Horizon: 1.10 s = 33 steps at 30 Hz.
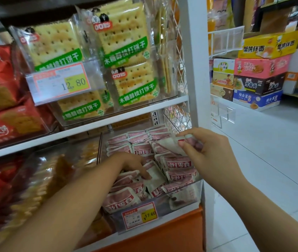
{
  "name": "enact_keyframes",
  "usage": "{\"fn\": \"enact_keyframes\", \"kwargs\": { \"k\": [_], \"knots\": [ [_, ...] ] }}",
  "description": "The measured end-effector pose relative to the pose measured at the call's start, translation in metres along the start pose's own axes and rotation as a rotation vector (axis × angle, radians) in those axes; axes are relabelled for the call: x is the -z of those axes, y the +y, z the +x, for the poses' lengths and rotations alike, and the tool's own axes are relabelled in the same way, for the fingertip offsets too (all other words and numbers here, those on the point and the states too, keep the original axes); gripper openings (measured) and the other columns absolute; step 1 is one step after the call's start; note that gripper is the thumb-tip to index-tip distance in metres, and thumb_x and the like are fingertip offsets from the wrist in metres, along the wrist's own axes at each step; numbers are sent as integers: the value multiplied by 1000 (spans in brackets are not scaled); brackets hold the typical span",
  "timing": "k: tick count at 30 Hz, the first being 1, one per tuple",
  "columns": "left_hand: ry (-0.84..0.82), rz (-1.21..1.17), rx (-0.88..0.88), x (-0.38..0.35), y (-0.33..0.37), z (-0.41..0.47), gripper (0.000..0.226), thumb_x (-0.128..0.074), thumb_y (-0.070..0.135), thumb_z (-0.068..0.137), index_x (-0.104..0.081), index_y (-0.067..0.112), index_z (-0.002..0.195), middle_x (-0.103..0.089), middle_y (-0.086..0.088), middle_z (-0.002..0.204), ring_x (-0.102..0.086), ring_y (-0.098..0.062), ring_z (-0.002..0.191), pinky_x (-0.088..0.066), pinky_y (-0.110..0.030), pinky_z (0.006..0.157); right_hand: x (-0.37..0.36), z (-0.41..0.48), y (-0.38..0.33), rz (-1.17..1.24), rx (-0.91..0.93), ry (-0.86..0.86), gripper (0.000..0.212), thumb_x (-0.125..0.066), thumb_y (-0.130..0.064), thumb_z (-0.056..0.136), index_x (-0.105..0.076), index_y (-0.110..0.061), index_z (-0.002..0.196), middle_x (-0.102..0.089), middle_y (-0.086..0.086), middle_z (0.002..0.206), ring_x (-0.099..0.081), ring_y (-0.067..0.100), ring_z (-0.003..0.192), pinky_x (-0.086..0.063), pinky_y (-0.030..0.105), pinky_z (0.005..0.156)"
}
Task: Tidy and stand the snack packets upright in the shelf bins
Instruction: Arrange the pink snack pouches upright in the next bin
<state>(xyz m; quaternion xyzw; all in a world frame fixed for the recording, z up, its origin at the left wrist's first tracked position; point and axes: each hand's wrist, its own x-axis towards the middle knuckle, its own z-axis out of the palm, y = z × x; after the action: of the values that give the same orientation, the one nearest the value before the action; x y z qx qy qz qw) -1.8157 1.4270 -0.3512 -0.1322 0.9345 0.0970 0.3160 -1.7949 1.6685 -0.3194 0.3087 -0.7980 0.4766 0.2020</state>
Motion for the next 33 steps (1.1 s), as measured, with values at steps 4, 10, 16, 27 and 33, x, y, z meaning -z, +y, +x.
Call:
{"fn": "enact_keyframes", "kwargs": {
  "k": [4, 10, 16, 27, 33],
  "knots": [
    [-24, -39, -56, -1, -6, 0, 52, -73, 54, 71, -61, 17, 105, -60, -3, 116, -57, -23, 106, -46, -46, 97, 2, 1, 1, 4, 5, -17, 6, -63, -17, 85, -69, -18, 84, -52, -15, 64, -50, 5, 69, -43, 28, 62],
    [-35, -120, -138, 0, -12, -4, 19, -73, 30, 81, -62, 23, 95, -61, 7, 99, -59, -18, 100, -48, -32, 88, 0, 0, 3, 0, 12, -39, 8, -63, -19, 86, -70, -16, 87, -61, -10, 73, -54, 6, 73, -47, 25, 67],
    [160, -109, -205, -2, -15, -17, 18, -74, 34, 79, -59, 28, 85, -56, 14, 80, -53, -4, 75, -39, -25, 63, -13, -3, -3, 87, 84, -113, 13, -64, -16, 86, -74, -21, 93, -67, -17, 87, -54, -15, 81, -42, 3, 76],
    [804, -7, -155, -1, -18, -44, 29, -56, 25, 92, -47, 18, 66, -54, -2, 71, -54, -23, 73, -39, -34, 62, -12, -3, 0, -108, -97, -305, 21, -58, -25, 90, -71, -10, 95, -71, 9, 93, -64, 20, 79, -52, 35, 75],
    [900, 8, -323, -10, -29, -66, 26, -61, 3, 84, -46, 19, 70, -54, 1, 77, -54, -21, 78, -39, -31, 64, -7, -1, -6, -170, -66, -383, 29, -54, -20, 92, -64, -29, 118, -69, 0, 105, -51, 0, 59, -42, 12, 58]
  ]
}}
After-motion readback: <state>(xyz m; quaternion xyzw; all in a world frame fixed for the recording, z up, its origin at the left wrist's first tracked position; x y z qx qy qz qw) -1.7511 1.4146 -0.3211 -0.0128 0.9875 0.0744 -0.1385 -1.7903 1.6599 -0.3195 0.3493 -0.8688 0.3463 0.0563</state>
